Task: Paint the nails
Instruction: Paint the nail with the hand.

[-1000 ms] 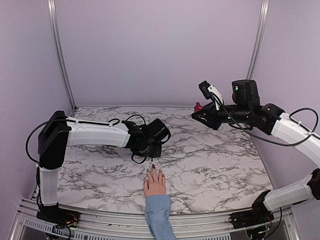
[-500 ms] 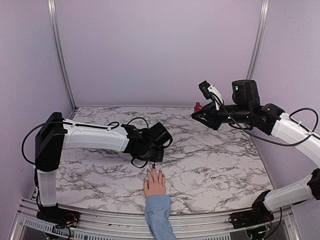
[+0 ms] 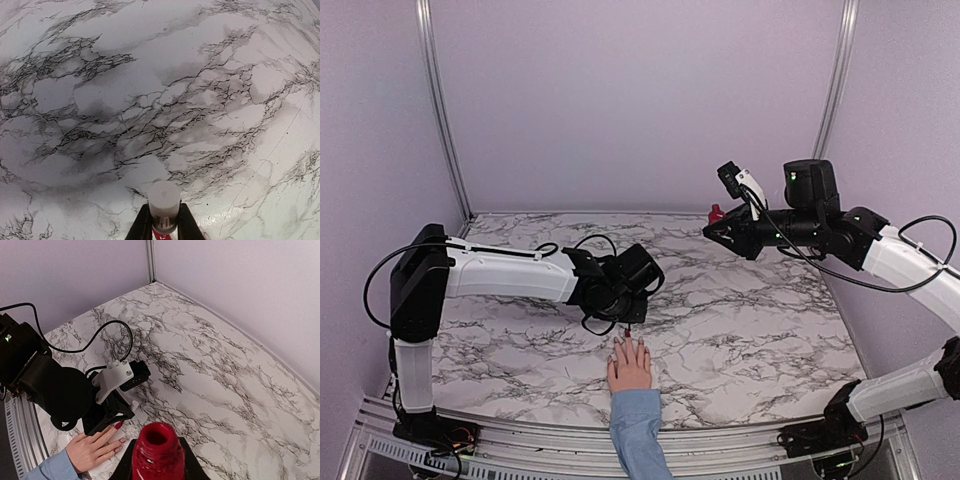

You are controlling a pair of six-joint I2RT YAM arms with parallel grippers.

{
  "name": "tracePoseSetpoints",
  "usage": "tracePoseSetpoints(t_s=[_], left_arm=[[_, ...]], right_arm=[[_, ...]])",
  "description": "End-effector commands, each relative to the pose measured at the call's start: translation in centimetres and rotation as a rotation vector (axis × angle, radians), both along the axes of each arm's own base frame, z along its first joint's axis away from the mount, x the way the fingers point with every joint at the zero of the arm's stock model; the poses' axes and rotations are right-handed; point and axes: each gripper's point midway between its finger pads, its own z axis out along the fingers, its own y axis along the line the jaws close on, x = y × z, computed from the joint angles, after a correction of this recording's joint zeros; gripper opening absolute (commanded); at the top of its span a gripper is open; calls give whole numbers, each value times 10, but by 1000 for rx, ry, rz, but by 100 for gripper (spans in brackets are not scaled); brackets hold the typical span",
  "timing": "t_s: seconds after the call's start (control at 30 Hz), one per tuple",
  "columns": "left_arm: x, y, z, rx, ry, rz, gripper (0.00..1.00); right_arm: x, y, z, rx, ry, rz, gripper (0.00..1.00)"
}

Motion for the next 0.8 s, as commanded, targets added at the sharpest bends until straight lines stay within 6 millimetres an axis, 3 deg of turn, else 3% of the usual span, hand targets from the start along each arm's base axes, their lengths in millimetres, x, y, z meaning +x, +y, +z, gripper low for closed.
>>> tracePoseSetpoints(t_s=[0.0,0.77], left_arm=[[3,5,-9,9,10,14,0],[14,13,-19,25,19,36,0]], right_arm=[[3,-2,13,15,-29,-7,0],[5,-3,10,0,-26,-14,0]])
